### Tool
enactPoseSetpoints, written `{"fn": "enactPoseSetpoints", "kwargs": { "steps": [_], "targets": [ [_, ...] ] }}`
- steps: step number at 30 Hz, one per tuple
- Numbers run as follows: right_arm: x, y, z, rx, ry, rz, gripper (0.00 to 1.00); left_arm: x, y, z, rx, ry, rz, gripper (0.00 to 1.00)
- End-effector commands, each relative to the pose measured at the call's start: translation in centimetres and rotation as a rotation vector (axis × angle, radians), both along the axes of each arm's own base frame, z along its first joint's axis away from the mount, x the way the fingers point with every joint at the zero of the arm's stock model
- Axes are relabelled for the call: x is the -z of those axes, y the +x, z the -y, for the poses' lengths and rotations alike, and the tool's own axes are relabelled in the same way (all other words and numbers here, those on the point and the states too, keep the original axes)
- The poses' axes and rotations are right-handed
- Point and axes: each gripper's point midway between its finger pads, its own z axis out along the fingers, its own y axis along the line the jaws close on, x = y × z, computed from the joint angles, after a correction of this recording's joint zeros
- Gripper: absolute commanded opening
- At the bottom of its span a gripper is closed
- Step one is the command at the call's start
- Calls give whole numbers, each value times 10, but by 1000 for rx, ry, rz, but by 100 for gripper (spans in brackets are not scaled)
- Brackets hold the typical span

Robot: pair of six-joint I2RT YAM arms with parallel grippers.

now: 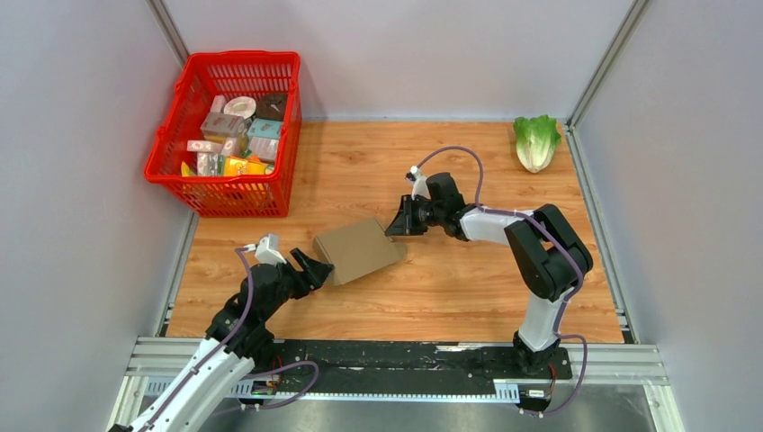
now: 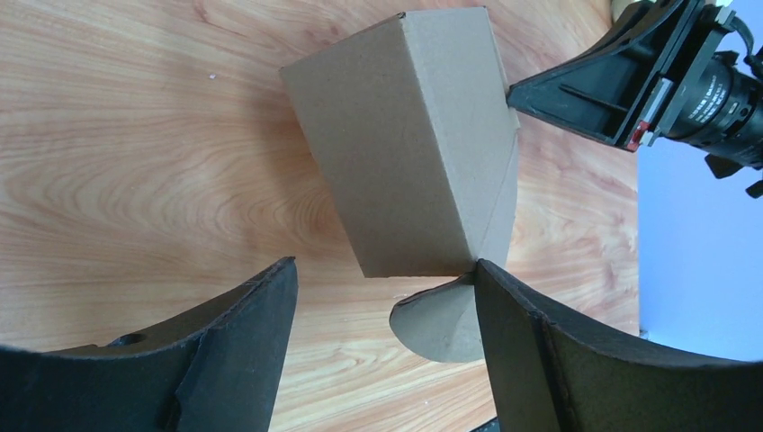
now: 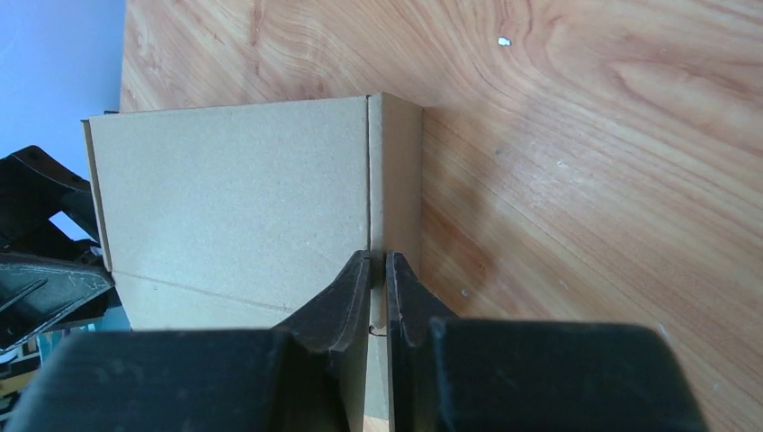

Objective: Fold the paper box

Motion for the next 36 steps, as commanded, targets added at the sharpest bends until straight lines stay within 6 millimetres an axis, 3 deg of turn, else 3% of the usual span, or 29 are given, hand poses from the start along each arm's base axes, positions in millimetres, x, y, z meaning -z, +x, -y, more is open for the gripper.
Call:
{"fn": "enactPoseSetpoints", "kwargs": {
  "steps": [1,15,22,25,31,36],
  "targets": [
    [17,-3,8,22,-17,-43,11,-18,9,1,-34,-57,40,80],
    [16,-2,5,14,-1,-41,11,-46,38,15,-78,-210,117,80],
    [15,0,4,20,1,-38,11,-37,40,21,-83,-219,29,80],
    [15,1,4,22,-2,-34,11,-28,36,14,-124,-204,-27,80],
    [18,2,5,24,-7,-39,11,-26,32,6,-173,-225,-42,81],
    [17,2,4,23,-6,-39,11,-27,33,13,-156,-281,-43,81]
  ]
}}
